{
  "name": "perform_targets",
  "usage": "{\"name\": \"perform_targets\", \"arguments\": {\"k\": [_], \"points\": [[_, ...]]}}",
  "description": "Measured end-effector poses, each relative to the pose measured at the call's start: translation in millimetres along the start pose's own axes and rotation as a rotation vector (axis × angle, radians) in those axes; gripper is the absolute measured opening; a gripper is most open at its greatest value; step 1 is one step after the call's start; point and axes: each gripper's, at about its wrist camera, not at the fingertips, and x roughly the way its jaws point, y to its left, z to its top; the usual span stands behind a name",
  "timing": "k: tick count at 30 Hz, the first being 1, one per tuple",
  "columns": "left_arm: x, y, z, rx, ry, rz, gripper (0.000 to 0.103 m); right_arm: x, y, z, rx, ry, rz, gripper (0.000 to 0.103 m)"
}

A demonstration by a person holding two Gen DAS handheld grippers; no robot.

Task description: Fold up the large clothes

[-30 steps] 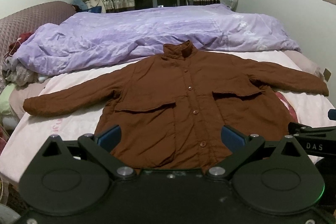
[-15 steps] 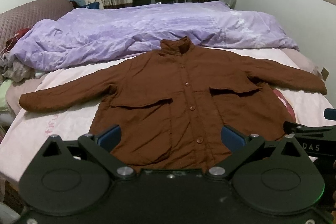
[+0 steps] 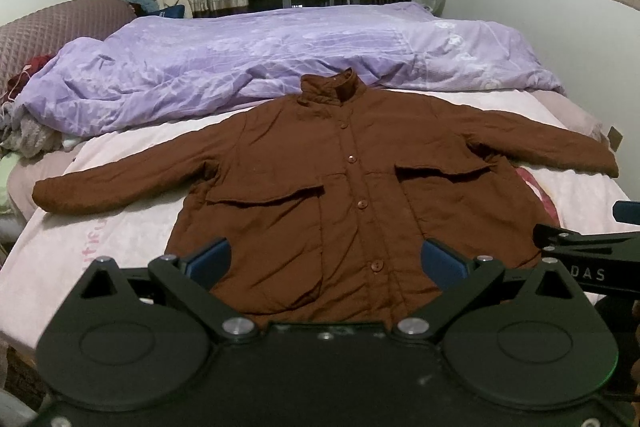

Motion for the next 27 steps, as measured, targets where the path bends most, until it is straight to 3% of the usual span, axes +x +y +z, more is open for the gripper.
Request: {"name": "perform_targets", "arguments": {"k": [12, 15, 17, 21, 27], "points": [[27.7, 25.7, 1.9, -0.078, 0.024, -0.007, 0.103, 10.3, 13.6, 3.9, -0.013, 0.002, -0.007, 0.103], [43.9, 43.3, 1.9, -0.155, 0.004, -0.044, 0.103, 15.7, 16.1, 6.3, -0.003, -0.046, -0.011, 0.103], [63.3, 64.7, 0.5, -0.209, 0.010, -0.025, 0.103, 26.6, 26.1, 9.1, -0.029, -0.096, -0.036, 0.103], [117.8, 147.1, 6.2, -0.279, 0.018, 0.129, 0.103, 68.2, 43.1, 24.5, -0.199, -0.115, -0.053, 0.103], [204.2, 359.9, 5.0, -0.577, 0.054, 0.358, 0.102, 121.8, 31.3, 37.7, -0.262, -0.074, -0.137, 0.103]]}}
